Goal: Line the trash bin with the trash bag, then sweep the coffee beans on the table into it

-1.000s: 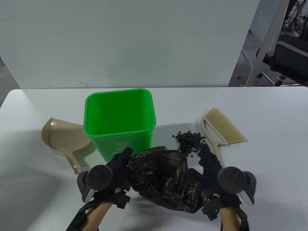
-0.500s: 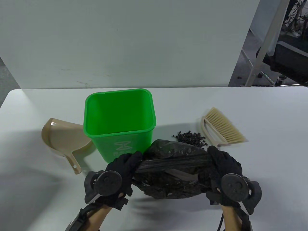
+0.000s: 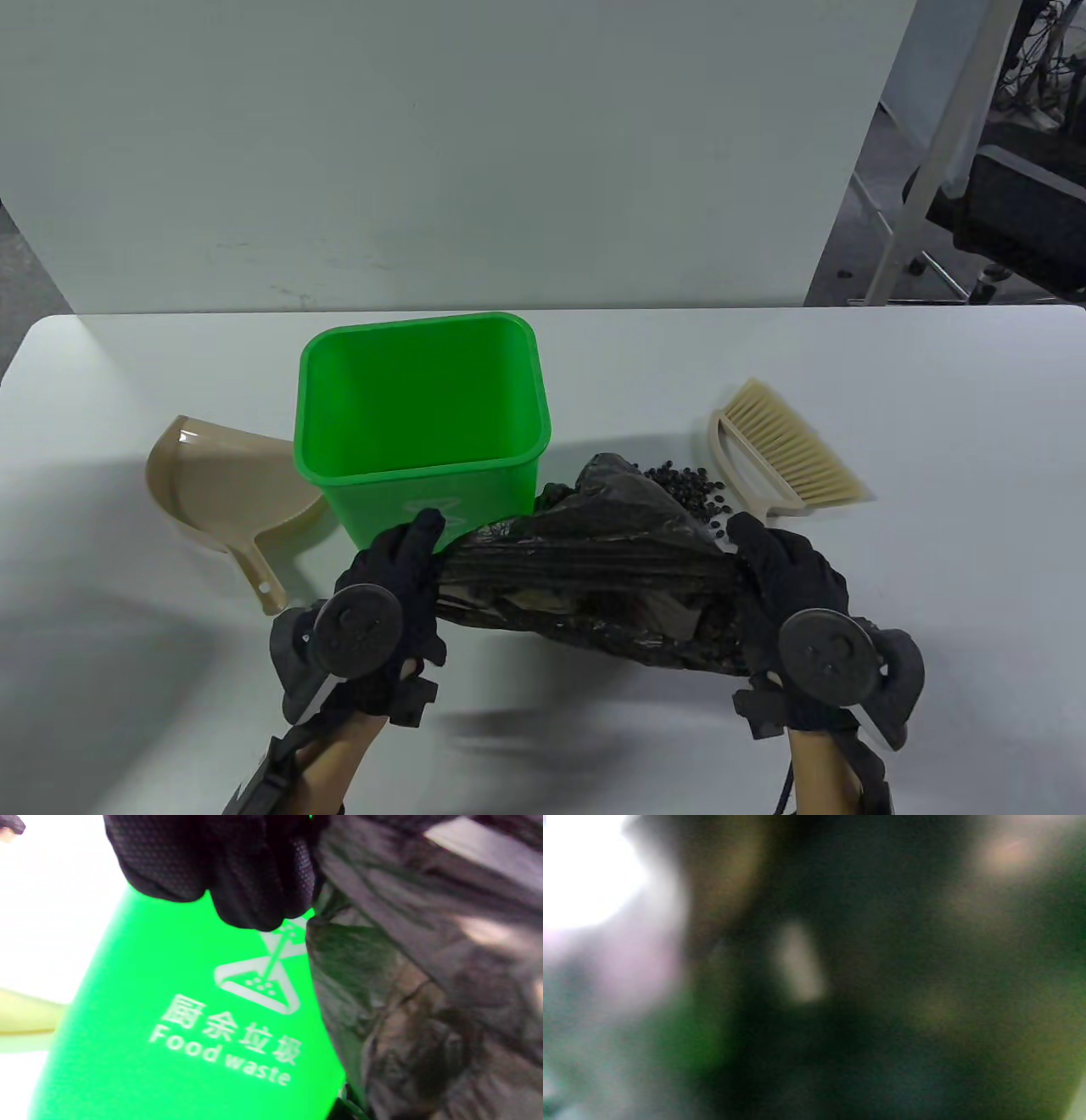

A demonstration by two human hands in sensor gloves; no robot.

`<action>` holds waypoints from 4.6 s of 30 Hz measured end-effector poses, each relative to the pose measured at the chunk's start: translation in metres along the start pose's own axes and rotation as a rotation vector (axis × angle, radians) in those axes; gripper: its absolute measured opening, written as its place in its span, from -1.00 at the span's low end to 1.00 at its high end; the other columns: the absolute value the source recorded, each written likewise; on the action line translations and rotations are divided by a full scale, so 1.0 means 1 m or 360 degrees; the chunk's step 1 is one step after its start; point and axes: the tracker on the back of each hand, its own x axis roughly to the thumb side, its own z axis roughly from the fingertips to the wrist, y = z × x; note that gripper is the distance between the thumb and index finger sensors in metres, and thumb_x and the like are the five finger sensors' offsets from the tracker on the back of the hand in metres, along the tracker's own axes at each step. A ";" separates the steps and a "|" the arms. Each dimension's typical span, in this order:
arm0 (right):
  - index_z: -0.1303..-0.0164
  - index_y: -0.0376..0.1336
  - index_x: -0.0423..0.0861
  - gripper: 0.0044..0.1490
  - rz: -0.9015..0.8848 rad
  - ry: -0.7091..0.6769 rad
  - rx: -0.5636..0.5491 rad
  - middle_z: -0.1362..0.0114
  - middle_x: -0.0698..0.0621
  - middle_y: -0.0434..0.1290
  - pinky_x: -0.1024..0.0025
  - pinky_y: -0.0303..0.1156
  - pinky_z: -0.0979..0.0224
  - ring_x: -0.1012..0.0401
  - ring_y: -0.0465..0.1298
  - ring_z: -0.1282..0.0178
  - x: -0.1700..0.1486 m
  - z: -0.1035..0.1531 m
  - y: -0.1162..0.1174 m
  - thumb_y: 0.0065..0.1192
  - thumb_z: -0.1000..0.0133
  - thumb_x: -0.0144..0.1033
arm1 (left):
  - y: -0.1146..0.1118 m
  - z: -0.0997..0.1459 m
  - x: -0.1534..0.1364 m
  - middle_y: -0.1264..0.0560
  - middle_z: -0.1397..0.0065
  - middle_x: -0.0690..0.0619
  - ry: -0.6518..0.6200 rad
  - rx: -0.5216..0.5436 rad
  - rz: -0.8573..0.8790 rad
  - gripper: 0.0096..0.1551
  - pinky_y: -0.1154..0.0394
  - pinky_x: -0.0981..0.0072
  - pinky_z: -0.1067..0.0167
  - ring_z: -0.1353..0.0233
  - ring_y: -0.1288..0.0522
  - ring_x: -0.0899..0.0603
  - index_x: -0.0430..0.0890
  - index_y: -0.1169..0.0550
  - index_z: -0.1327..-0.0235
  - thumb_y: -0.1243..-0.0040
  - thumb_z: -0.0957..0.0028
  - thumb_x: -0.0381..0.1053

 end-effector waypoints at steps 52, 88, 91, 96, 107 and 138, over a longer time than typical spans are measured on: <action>-0.55 0.15 -0.27 -0.36 -0.1080 0.0305 -0.0062 -0.22 -0.05 0.62 -0.08 0.56 -0.23 0.05 0.68 -0.10 0.013 -0.021 -0.023 -0.15 -0.37 -0.18 | -0.029 -0.038 0.086 -0.44 -0.54 -0.13 0.0001 -0.0928 0.1314 -0.34 -0.73 0.13 -0.01 -0.14 -0.76 -0.01 -0.12 -0.19 -0.58 0.08 -0.27 0.10; -0.59 0.17 0.06 -0.38 -0.1488 -0.0273 0.0338 -0.75 -0.53 -0.01 -0.70 0.07 -0.22 -0.60 0.01 -0.54 0.055 -0.029 -0.041 -0.26 -0.37 0.01 | -0.013 -0.066 0.133 -0.04 -0.78 -0.23 -0.0446 -0.1285 0.1803 -0.25 -0.04 -0.77 -0.24 -0.67 -0.02 -0.60 0.21 -0.21 -0.69 -0.01 -0.21 0.32; -0.64 0.10 0.06 -0.37 -0.1709 -0.0400 0.0386 -0.74 -0.60 -0.32 -0.79 0.00 -0.06 -0.69 -0.23 -0.45 0.081 -0.033 -0.041 -0.27 -0.37 -0.01 | -0.010 -0.061 0.135 0.21 -0.82 -0.14 -0.0500 -0.1291 0.2028 -0.17 -0.04 -0.77 -0.24 -0.67 0.14 -0.62 0.37 0.02 -0.70 0.01 -0.20 0.35; -0.65 0.06 0.10 -0.37 -0.1804 -0.0540 0.0304 -0.75 -0.53 -0.40 -0.80 0.00 0.00 -0.68 -0.28 -0.44 0.115 -0.042 -0.043 -0.26 -0.36 0.01 | 0.015 -0.057 0.130 0.32 -0.79 -0.02 -0.0599 -0.1044 0.2109 -0.13 -0.14 -0.72 -0.27 -0.68 0.14 -0.60 0.48 0.17 -0.63 0.05 -0.18 0.42; -0.64 0.07 0.14 -0.39 -0.1827 -0.0882 0.0196 -0.81 -0.39 -0.27 -0.78 0.02 -0.08 -0.61 -0.22 -0.52 0.202 -0.066 -0.056 -0.26 -0.36 0.01 | 0.102 -0.052 0.099 0.36 -0.79 0.02 -0.0686 -0.0571 0.2025 -0.12 0.01 -0.74 -0.26 -0.67 0.27 -0.56 0.47 0.22 -0.63 0.10 -0.20 0.45; -0.53 0.22 0.00 -0.43 -0.1132 -0.0039 0.0214 -0.66 -0.28 0.29 -0.21 0.44 -0.35 -0.20 0.45 -0.44 0.170 -0.151 0.013 -0.18 -0.38 -0.04 | 0.116 -0.121 -0.017 -0.58 -0.38 -0.17 0.0398 -0.0071 -0.0008 -0.42 -0.68 0.18 0.28 0.13 -0.72 -0.06 -0.08 -0.44 -0.49 -0.08 -0.21 0.04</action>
